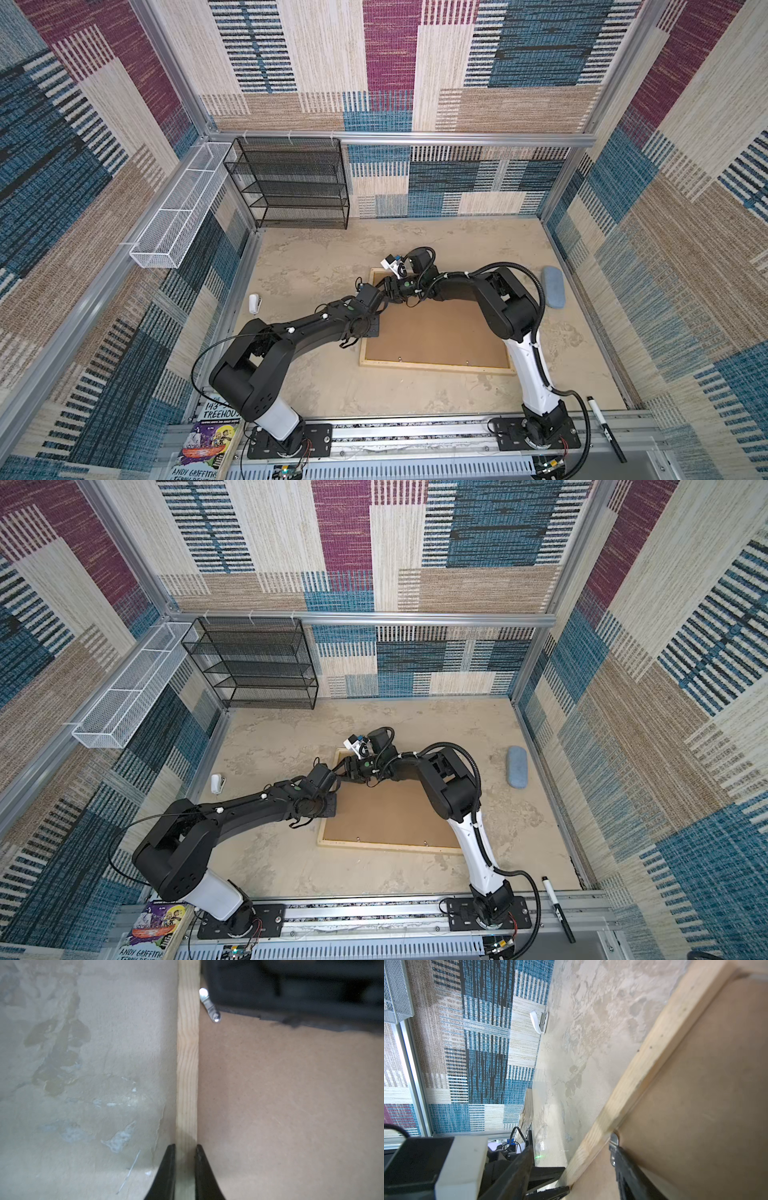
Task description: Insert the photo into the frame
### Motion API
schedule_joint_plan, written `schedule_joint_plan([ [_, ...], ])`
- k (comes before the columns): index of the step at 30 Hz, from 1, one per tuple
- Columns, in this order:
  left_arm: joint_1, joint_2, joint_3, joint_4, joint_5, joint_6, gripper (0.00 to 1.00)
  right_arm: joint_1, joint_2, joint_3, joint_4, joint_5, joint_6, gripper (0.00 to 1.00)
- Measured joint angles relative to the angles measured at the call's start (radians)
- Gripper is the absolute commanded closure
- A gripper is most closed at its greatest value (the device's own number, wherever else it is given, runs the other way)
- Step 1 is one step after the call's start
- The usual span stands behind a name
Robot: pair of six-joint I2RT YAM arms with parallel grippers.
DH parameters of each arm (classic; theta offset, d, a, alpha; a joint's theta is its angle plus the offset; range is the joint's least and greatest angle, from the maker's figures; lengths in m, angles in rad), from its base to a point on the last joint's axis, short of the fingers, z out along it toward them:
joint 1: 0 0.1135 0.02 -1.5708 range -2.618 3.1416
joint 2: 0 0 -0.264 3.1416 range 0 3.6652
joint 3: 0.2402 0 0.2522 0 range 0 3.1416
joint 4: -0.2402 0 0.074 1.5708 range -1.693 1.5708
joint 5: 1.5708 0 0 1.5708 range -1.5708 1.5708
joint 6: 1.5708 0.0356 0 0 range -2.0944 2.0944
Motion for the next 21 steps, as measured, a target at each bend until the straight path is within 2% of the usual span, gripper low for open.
schedule_joint_plan([
  [8,0.025,-0.018,-0.027,0.033,0.029,0.013,0.95,-0.002,0.004,0.009,0.006,0.003,0.045,0.35],
  [21,0.048,-0.025,-0.035,0.045,0.07,0.023,0.96,0.008,0.018,0.047,-0.019,0.055,0.002,0.35],
])
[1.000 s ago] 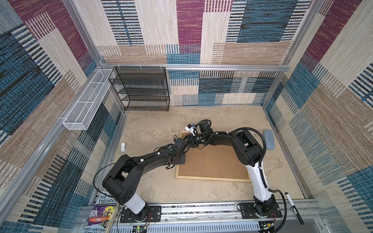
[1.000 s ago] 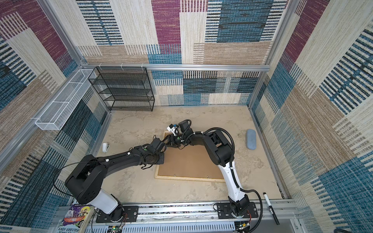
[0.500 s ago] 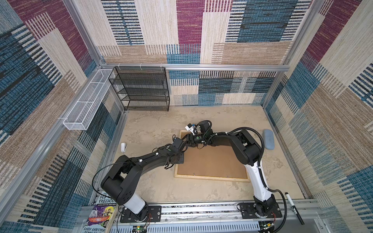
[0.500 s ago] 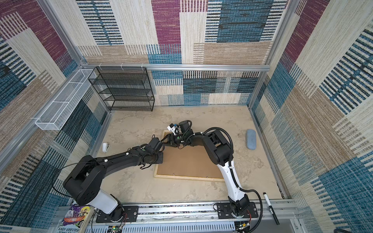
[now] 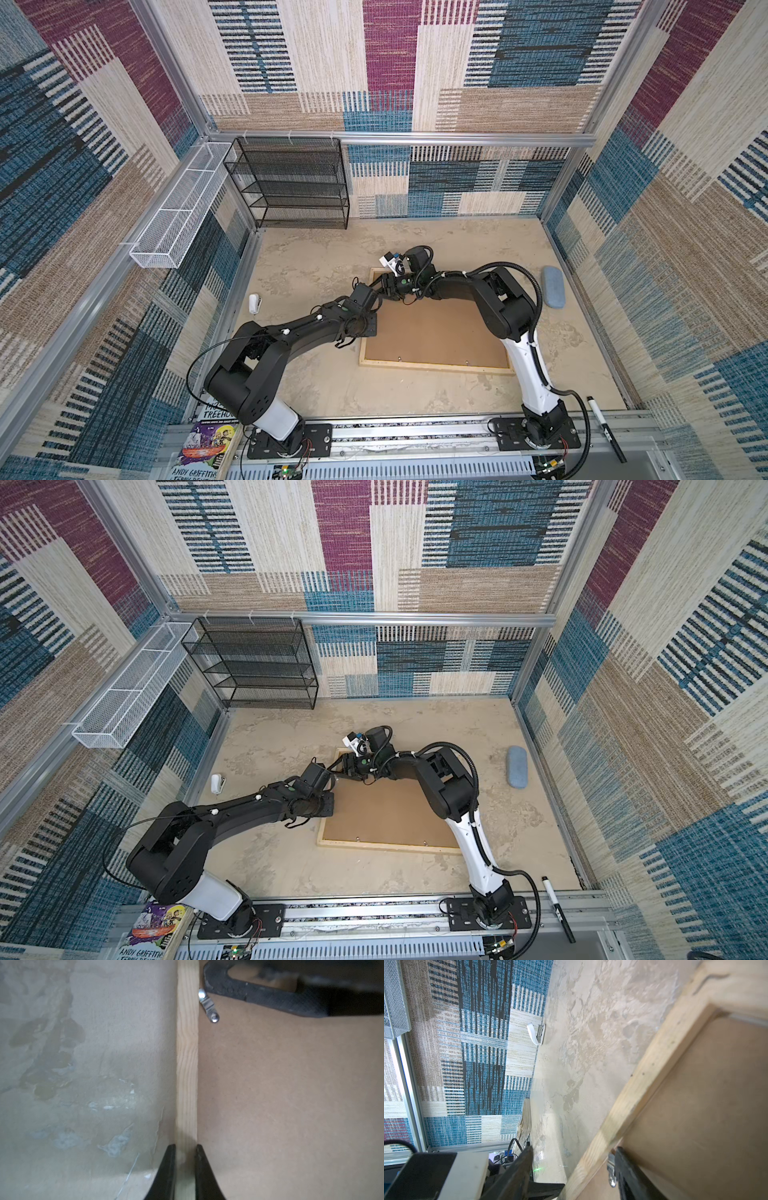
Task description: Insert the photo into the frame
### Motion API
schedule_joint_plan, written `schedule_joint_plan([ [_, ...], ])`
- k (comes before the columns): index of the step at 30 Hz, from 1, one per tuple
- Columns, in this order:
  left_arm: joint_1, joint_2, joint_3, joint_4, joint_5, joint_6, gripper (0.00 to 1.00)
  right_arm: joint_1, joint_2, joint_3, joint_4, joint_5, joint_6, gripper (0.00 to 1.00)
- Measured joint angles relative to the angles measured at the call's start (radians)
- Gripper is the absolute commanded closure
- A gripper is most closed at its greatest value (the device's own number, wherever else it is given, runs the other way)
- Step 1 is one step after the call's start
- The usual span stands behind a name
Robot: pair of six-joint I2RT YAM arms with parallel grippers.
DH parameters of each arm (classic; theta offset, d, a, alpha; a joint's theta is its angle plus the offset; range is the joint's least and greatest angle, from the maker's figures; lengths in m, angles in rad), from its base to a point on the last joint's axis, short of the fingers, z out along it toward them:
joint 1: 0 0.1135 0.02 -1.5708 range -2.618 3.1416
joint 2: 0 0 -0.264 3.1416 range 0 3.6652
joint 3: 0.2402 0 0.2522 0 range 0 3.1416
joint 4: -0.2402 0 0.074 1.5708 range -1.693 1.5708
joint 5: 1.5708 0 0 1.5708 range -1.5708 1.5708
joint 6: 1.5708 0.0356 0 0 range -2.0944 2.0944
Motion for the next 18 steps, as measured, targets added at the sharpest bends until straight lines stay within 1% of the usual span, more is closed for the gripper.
schedule_joint_plan([
  [8,0.011,-0.002,0.003,-0.004,0.017,0.013,0.96,0.014,-0.028,-0.055,-0.008,0.015,-0.129,0.35],
  [18,0.018,0.0,0.003,-0.006,0.03,0.018,0.97,0.016,-0.016,-0.042,-0.011,-0.017,-0.172,0.35],
])
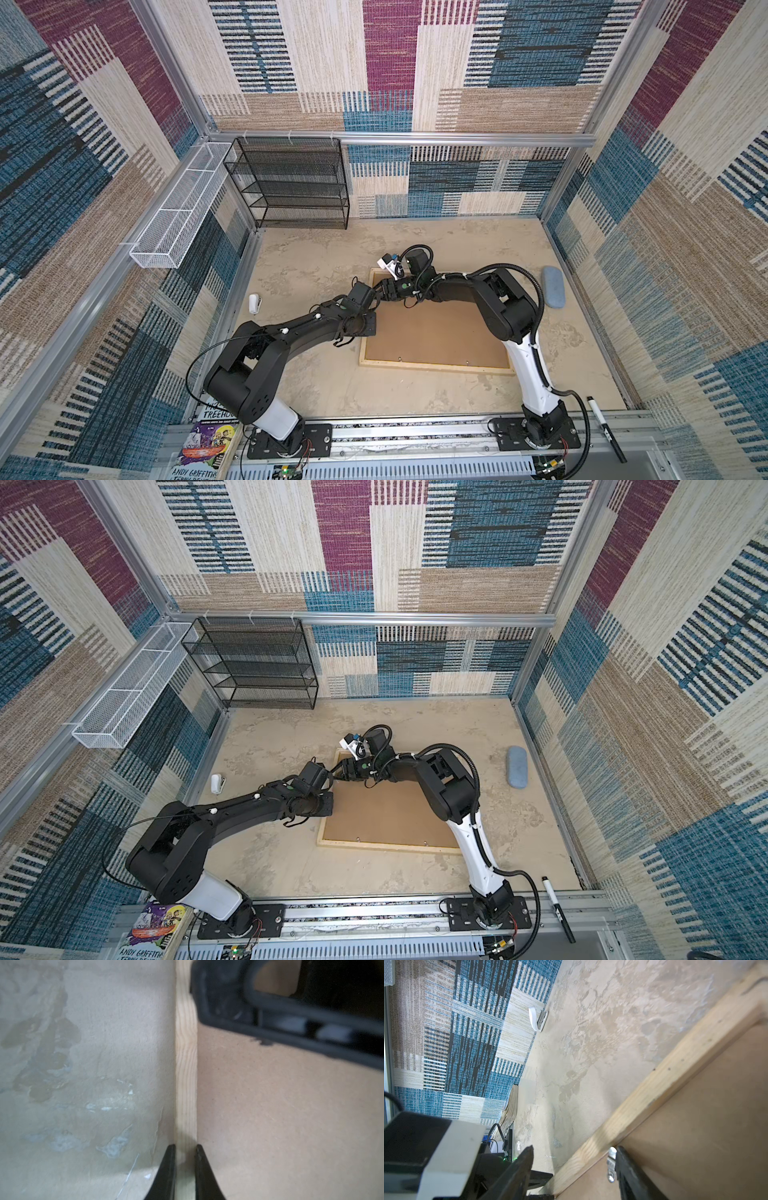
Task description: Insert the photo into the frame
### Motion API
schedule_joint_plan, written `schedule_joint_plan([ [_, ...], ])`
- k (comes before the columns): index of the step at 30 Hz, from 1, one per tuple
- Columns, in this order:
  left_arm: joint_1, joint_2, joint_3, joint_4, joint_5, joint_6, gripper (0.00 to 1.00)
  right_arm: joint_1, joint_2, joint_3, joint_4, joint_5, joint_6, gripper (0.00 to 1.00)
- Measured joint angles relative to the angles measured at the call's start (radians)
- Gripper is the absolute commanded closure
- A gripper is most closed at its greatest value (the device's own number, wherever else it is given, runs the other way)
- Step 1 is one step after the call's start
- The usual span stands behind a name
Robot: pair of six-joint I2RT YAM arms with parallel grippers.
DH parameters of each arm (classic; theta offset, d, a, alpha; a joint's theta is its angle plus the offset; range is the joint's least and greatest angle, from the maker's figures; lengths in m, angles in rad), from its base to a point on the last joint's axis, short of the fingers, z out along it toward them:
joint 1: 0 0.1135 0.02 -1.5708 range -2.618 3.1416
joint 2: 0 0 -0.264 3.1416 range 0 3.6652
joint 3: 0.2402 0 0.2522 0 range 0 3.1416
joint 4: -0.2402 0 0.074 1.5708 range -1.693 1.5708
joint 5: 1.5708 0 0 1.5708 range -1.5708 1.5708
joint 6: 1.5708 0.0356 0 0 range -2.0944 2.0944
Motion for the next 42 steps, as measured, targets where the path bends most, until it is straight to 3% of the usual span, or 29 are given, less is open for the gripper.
schedule_joint_plan([
  [23,0.007,0.018,0.013,-0.02,0.004,0.003,1.0,0.013,-0.012,-0.047,0.048,0.019,-0.116,0.36],
  [35,0.01,0.018,0.013,-0.02,0.003,0.007,1.0,0.029,-0.003,0.058,-0.136,0.087,-0.109,0.36],
  [42,0.01,0.021,0.014,-0.021,0.003,0.007,1.0,0.034,-0.013,0.043,-0.136,0.116,-0.132,0.37],
])
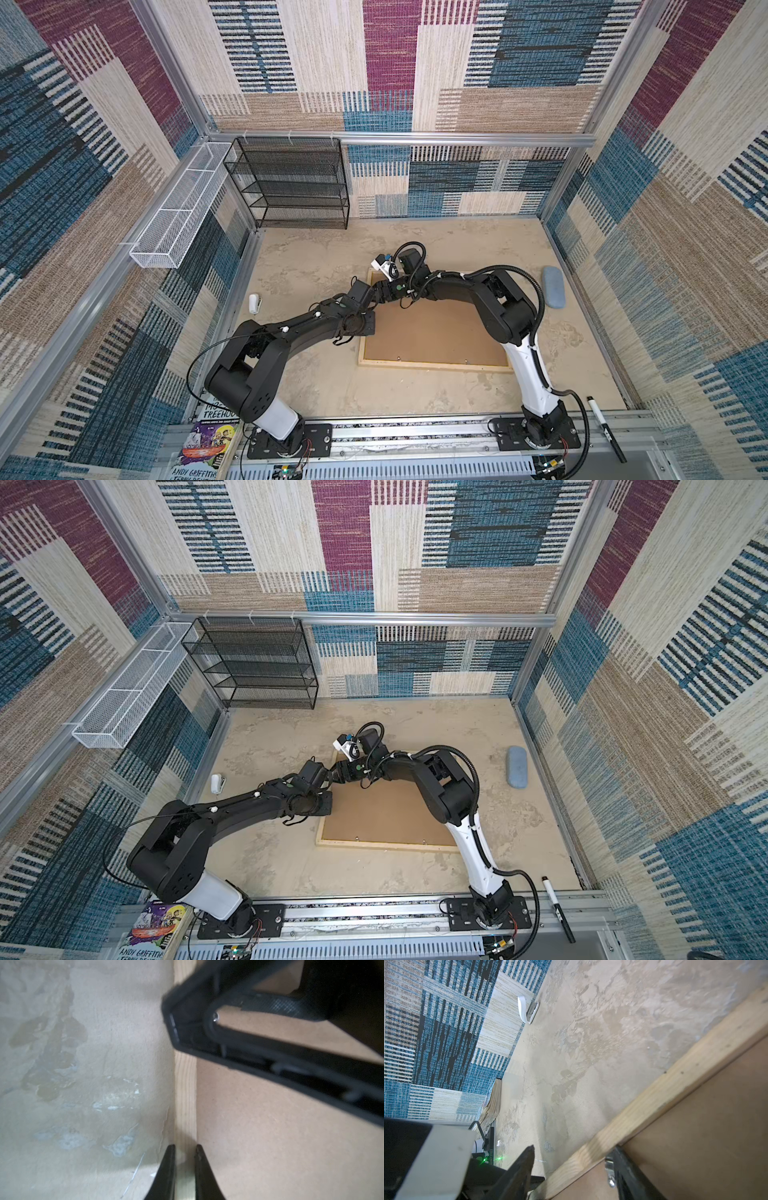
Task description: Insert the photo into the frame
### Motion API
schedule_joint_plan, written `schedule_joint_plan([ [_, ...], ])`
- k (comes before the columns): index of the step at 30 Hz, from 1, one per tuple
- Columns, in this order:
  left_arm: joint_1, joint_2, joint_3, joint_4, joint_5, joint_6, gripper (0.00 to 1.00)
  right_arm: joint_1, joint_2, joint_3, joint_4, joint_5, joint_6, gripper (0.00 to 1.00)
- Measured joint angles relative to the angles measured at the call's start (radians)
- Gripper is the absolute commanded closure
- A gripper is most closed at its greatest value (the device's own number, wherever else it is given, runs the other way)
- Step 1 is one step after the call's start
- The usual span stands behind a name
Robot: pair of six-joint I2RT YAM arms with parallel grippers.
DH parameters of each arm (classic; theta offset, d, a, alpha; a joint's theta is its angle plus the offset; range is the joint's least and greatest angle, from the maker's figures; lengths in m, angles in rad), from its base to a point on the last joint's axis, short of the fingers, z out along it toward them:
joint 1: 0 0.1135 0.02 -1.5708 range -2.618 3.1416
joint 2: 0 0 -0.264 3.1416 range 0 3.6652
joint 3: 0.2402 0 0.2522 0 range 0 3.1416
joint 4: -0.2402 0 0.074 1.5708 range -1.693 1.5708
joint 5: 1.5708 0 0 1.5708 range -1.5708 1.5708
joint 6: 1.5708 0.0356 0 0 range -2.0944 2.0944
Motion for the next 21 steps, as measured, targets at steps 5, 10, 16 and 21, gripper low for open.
schedule_joint_plan([
  [5,0.0,-0.002,-0.003,0.003,0.0,0.0,1.0,0.001,-0.005,-0.023,0.036,-0.013,-0.037,0.37],
  [10,0.0,-0.003,-0.003,0.003,-0.001,0.0,1.0,0.0,-0.005,-0.032,0.037,-0.042,-0.111,0.37],
  [16,0.0,-0.002,-0.001,0.002,-0.002,0.0,1.0,-0.002,-0.005,-0.035,0.035,-0.057,-0.17,0.37],
  [21,0.0,-0.002,0.0,0.0,-0.002,0.0,1.0,-0.004,0.013,-0.007,-0.01,-0.074,-0.208,0.38],
])
